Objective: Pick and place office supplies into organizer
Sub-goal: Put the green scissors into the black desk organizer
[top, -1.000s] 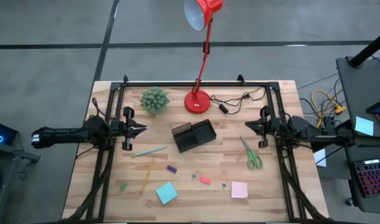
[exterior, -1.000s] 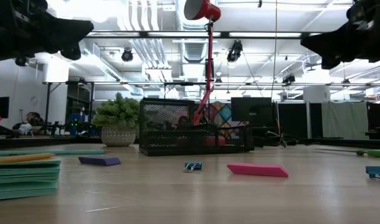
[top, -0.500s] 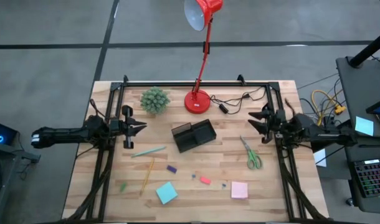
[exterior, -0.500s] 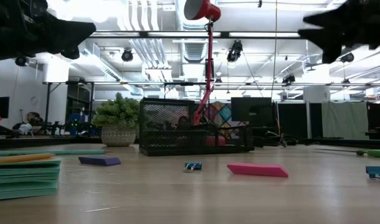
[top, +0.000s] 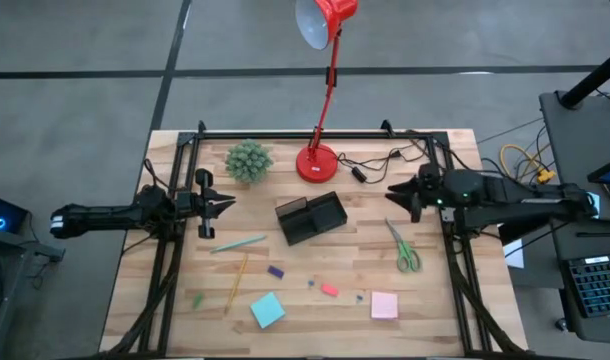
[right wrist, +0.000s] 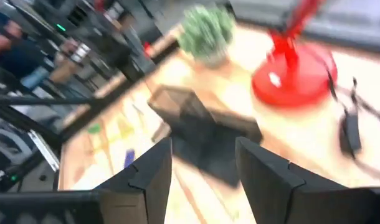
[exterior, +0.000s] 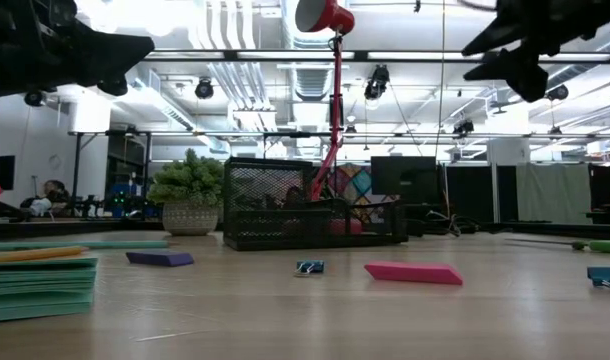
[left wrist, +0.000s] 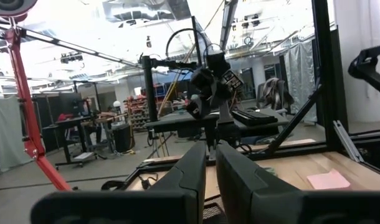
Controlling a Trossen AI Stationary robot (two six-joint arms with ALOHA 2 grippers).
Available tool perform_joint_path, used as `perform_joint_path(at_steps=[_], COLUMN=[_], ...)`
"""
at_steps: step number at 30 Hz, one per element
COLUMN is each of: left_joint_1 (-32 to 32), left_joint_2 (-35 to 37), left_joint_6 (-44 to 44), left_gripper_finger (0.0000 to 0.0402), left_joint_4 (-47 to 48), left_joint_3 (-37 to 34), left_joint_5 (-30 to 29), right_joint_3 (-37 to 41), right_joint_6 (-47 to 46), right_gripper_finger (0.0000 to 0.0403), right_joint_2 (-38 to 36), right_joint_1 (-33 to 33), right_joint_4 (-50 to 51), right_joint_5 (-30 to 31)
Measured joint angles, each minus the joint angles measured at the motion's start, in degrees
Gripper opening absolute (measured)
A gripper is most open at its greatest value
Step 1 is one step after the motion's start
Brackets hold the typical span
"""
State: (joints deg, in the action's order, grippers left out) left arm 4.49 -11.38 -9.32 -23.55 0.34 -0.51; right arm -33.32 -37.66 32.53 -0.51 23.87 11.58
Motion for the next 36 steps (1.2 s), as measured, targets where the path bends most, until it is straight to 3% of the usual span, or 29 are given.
perform_joint_path(at_steps=[9, 17, 28, 36], left_joint_1=[0.0, 0.0, 0.0, 0.0], left_joint_2=[0.1, 0.3, 0.2, 0.1], left_joint_6=[0.0, -0.5, -0.6, -4.7], left_gripper_finger=[0.0022, 0.0022, 0.0022, 0.0022], left_joint_4=[0.0, -2.1, -6.3, -7.5], left_joint_3=[0.0, 0.2, 1.4, 1.5], left_joint_5=[0.0, 0.1, 0.1, 0.1], right_joint_3=[-8.8, -10.1, -10.1, -10.0], right_joint_6=[-15.6, -28.9, -46.9, -57.6], right_gripper_finger=[0.0167, 0.0167, 0.0167, 0.0166], right_joint_2=[10.9, 15.7, 21.9, 30.7], right_joint_1=[0.6, 3.8, 14.4, 23.5], right_joint_4=[14.6, 22.6, 27.4, 27.9], right_joint_5=[-5.2, -12.7, -14.7, -14.6])
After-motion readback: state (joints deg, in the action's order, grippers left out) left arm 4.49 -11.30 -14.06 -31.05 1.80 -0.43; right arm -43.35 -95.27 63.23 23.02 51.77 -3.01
